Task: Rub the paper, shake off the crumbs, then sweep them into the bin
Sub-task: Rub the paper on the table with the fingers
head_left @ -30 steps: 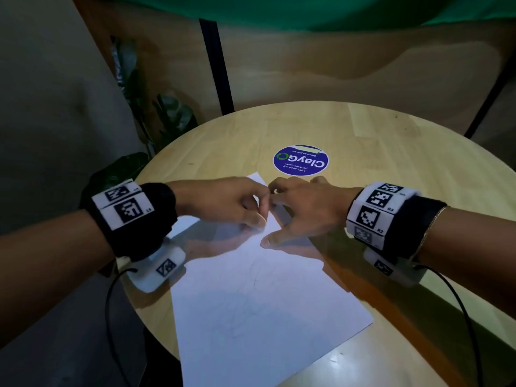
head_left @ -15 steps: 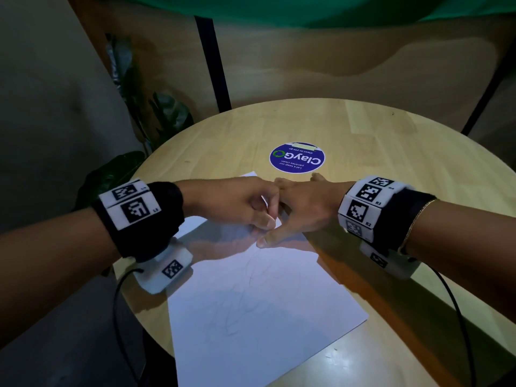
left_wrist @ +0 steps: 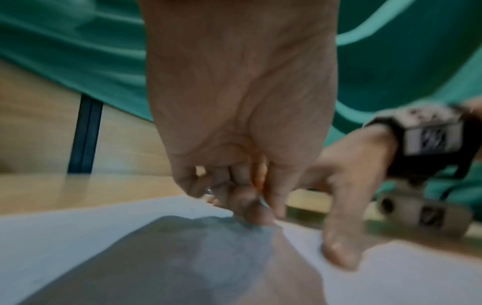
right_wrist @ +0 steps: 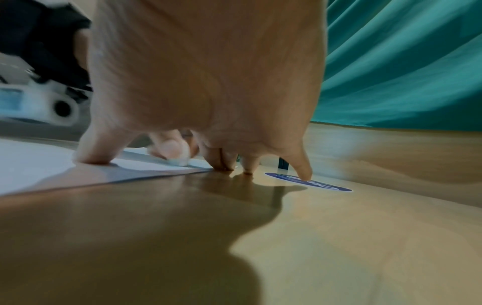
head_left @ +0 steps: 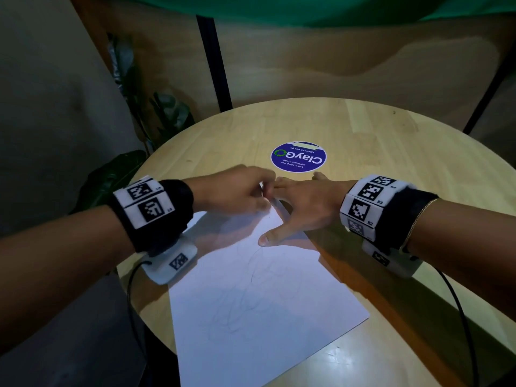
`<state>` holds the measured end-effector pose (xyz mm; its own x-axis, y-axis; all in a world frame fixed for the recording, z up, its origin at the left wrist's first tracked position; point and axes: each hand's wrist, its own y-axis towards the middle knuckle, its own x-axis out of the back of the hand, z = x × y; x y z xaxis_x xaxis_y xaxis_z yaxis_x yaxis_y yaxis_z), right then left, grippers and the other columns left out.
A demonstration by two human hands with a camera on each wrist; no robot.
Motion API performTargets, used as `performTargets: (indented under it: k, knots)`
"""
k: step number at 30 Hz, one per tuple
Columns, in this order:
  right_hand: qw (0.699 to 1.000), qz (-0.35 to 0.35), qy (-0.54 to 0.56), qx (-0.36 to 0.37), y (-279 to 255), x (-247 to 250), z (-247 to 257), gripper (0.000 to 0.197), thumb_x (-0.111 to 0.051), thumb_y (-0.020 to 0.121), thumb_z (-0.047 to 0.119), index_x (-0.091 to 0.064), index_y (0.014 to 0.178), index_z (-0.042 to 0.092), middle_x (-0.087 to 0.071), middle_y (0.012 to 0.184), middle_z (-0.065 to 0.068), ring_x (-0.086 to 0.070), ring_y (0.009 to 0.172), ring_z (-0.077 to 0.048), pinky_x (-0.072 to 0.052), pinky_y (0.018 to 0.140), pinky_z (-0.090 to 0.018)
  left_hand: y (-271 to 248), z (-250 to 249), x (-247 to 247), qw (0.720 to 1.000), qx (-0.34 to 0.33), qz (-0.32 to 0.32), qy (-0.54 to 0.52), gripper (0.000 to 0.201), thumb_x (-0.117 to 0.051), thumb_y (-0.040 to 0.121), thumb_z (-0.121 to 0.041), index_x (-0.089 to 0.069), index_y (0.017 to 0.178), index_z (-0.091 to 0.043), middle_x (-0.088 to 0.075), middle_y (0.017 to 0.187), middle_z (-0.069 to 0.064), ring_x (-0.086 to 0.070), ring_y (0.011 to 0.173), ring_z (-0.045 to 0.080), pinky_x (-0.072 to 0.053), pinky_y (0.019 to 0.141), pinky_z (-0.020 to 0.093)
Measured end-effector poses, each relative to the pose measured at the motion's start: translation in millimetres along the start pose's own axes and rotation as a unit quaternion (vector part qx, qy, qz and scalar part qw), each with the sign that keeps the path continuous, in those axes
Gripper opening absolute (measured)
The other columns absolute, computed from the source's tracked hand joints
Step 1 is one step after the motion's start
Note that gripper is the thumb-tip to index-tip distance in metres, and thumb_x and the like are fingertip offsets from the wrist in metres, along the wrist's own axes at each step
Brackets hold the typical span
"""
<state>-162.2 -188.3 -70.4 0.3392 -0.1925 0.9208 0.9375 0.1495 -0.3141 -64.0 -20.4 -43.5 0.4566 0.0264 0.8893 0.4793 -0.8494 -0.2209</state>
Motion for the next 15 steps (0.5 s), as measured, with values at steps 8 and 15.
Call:
performTargets:
  k: [8, 15]
  knots:
    - [1.0, -0.003, -0.012, -0.002, 0, -1, -1, 0.104, -0.051, 0.07, 0.101, -0.027, 0.154, 0.045, -0.032, 0.162, 0.017, -0.025, 0.157, -0.023, -0.012, 0.119, -0.072, -10, 9, 1, 1.0, -0.018, -0.003, 0.012, 0.007, -0.072, 0.101, -0.018, -0.066, 0.098, -0.017, -0.077, 0.082, -0.006, -0.066, 0.071, 0.0, -0.049, 0.071, 0.025]
    - [0.999, -0.001, -0.032, -0.006, 3, -4, 0, 0.119, -0.046, 0.069, 0.104, -0.02, 0.164, 0.036, -0.02, 0.173, 0.015, -0.016, 0.161, -0.022, -0.012, 0.12, -0.073, -17, 17, 5, 1.0, -0.02, 0.006, -0.006, 0.007, -0.073, 0.102, -0.021, -0.068, 0.098, -0.022, -0.079, 0.083, -0.004, -0.069, 0.073, 0.006, -0.055, 0.077, 0.031]
